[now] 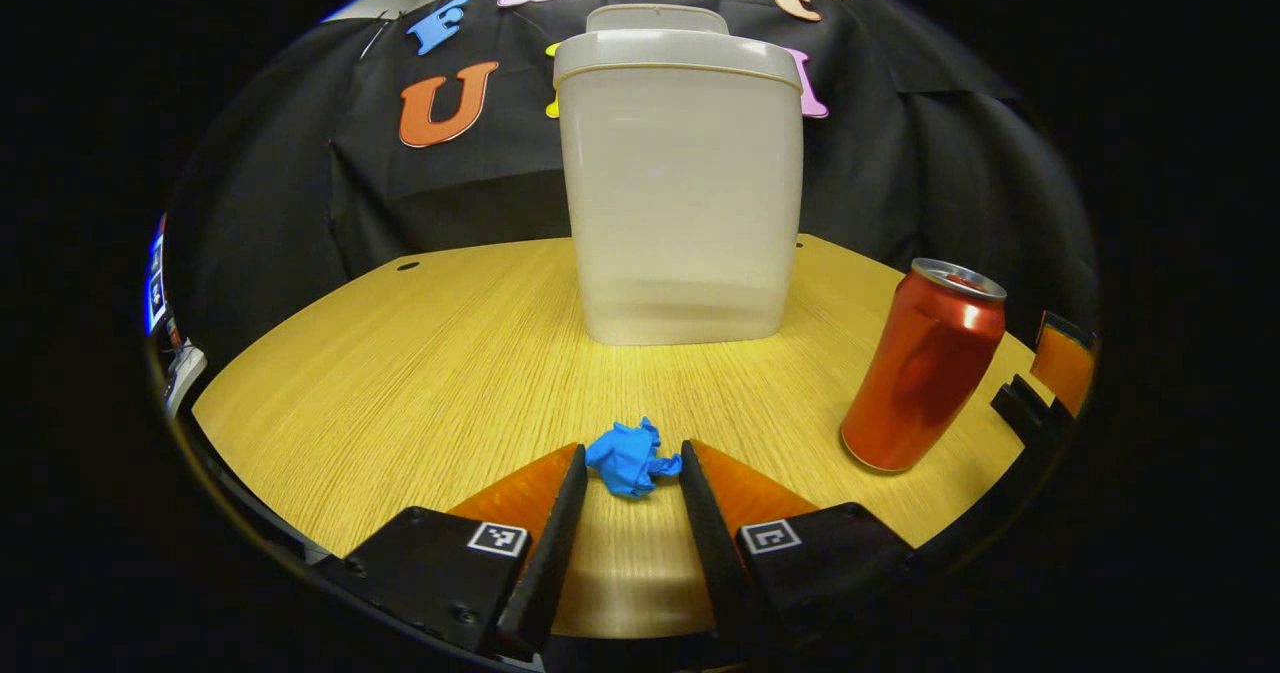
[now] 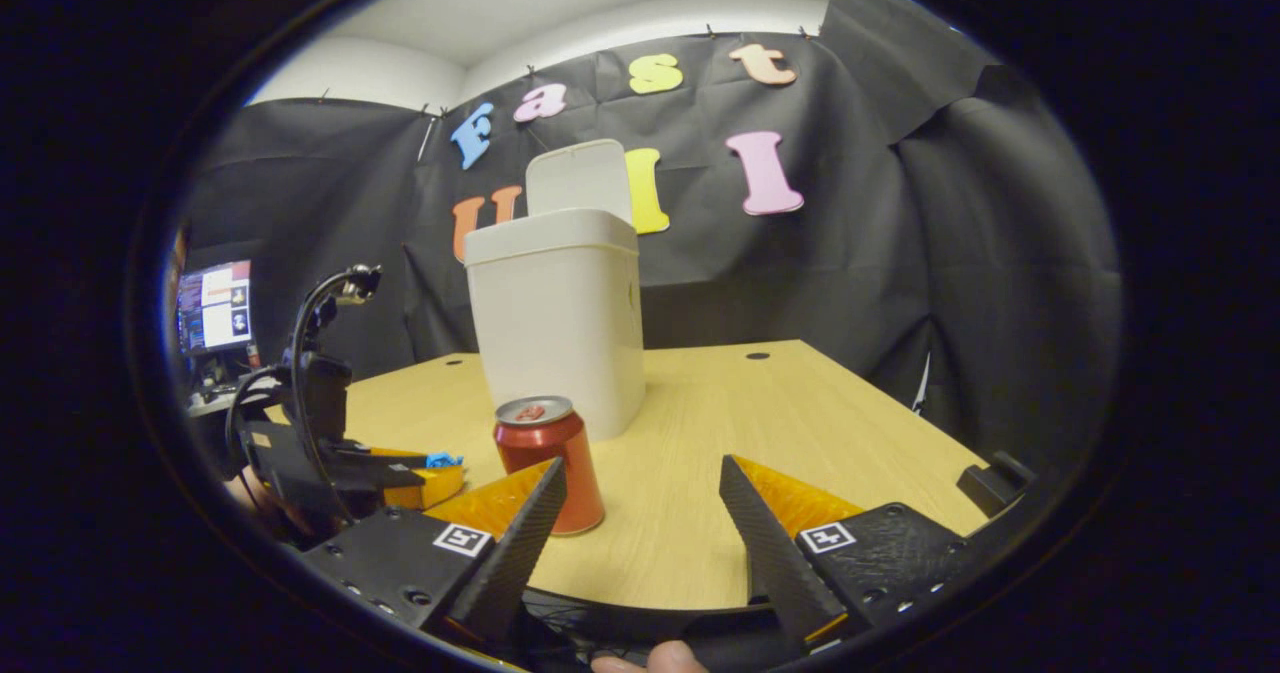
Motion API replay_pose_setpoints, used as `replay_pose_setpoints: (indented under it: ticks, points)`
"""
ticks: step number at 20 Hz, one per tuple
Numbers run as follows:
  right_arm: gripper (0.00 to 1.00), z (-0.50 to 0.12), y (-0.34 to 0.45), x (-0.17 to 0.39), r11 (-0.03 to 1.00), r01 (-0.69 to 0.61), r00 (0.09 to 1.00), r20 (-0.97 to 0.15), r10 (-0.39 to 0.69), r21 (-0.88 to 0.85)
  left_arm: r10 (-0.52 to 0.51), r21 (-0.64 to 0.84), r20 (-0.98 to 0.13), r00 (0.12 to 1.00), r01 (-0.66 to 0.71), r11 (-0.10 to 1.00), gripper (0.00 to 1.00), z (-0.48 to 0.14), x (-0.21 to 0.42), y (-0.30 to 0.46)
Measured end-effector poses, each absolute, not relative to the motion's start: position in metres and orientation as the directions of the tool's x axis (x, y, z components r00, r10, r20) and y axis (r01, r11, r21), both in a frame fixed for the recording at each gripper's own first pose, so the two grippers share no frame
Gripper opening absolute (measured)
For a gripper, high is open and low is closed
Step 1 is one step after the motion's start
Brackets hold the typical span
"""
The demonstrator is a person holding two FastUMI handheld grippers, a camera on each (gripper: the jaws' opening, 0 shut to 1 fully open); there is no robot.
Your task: Press the lid of the desktop garbage bin to open it, pick up the crumpled paper on the desktop and throw it into the bin, then pick up the pop can on the desktop and drop it into the bin, and finally close the garbage bin lid.
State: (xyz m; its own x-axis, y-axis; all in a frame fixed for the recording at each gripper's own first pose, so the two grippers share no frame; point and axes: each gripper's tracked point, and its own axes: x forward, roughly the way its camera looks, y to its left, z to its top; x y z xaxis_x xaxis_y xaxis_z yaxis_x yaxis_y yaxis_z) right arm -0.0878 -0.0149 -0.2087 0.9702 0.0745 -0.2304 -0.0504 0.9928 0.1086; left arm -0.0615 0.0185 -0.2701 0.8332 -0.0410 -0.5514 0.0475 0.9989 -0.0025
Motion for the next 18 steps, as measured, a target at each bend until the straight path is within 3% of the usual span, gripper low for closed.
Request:
replay_pose_setpoints:
  ticks: [3, 5, 7, 18]
  points:
    - [0.96, -0.219, -0.009, -0.092, 0.992, -0.068, 0.962, -0.256, 0.094, 0.106, -0.030, -0.003, -0.548, 0.836, 0.034, 0.999, 0.52, -0.270, -0.059, 0.021]
    - [0.96, -0.224, -0.005, -0.091, 0.992, -0.078, 0.958, -0.267, 0.103, 0.103, -0.025, -0.011, -0.545, 0.838, 0.023, 1.000, 0.35, -0.270, -0.058, 0.024]
    - [0.96, -0.229, 0.000, -0.091, 0.990, -0.093, 0.953, -0.280, 0.119, 0.105, -0.013, -0.019, -0.538, 0.843, 0.004, 1.000, 0.30, -0.269, -0.056, 0.028]
    - [0.96, -0.253, 0.032, -0.078, 0.989, -0.121, 0.925, -0.352, 0.142, 0.081, 0.024, -0.035, -0.405, 0.914, -0.042, 0.998, 0.28, -0.213, -0.043, 0.052]
